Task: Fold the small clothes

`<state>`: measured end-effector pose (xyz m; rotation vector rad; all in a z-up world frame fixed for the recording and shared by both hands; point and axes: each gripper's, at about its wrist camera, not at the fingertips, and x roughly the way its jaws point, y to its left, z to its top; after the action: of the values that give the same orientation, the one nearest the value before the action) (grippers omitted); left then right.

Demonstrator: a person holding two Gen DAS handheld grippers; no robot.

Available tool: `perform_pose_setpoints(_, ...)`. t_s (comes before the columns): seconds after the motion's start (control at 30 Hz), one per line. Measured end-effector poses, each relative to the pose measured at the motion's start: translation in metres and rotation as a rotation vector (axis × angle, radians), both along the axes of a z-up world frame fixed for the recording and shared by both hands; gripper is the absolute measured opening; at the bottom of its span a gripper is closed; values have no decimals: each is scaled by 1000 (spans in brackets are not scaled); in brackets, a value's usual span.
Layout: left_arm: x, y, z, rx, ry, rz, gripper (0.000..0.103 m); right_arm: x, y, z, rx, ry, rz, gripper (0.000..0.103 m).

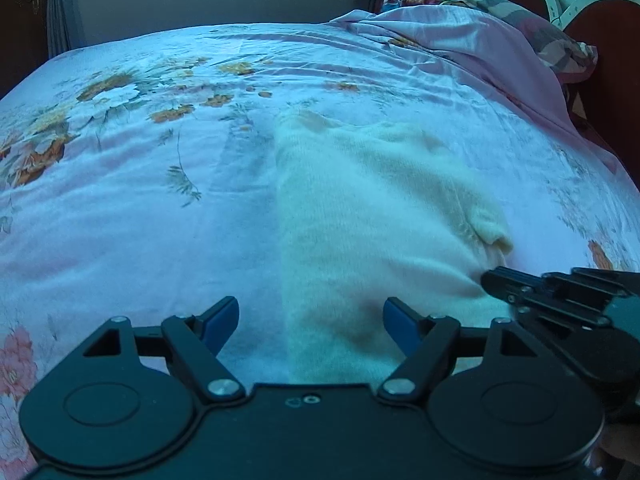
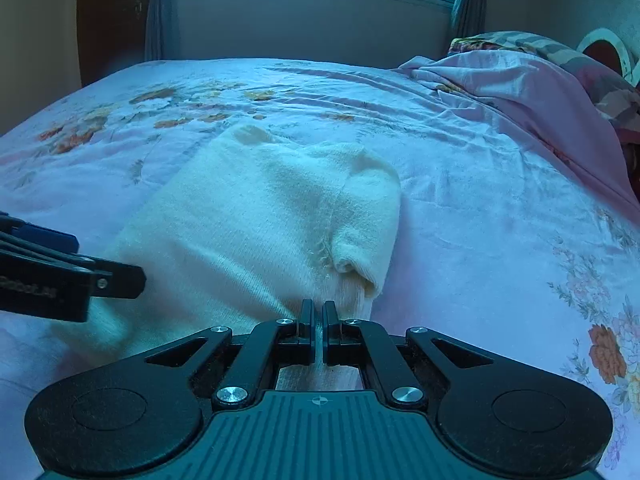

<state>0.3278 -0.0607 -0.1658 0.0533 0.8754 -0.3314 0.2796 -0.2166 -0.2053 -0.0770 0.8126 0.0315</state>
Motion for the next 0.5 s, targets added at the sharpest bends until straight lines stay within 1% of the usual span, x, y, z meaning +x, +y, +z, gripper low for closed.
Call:
perform_pose_setpoints(0.1, 8, -1, 3, 3, -2, 8, 77, -2, -5, 20, 66, -63, -31, 0)
perform_pose_setpoints(0.17, 13, -3, 4, 9, -7, 11, 78, 4, -6, 29, 79, -76, -33, 1)
perform_pose_setpoints(0.2, 15, -3, 5, 9, -10, 11, 79, 8, -6, 32, 81, -77, -31, 9)
perform_pose_setpoints(0.23, 18, -4, 5, 13, -15, 12, 79, 14, -6, 34, 79, -81, -36, 20)
perform_pose_setpoints(0.27, 21, -5, 6, 17, -20, 12, 80, 18, -7, 36, 79, -90, -42, 56)
perform_pose_setpoints(0.3, 24, -5, 6, 19, -23, 13, 80, 21, -7, 36, 79, -104, -47, 87)
perform_pose_setpoints(0.33, 29, -6, 6, 21, -26, 15, 81, 24, -7, 37, 72, -127, -51, 90)
perform_pose_setpoints(0.4, 38, -6, 5, 20, -26, 21, 86, 33, -6, 32, 51, -112, -43, 90)
perform_pose_setpoints(0.43, 42, -5, 3, 12, -21, 28, 87, 38, -8, 28, 59, -96, -45, 90)
perform_pose_setpoints(0.5, 51, -1, 0, -17, -8, 33, 90, 47, -21, 19, 126, -56, -80, 90)
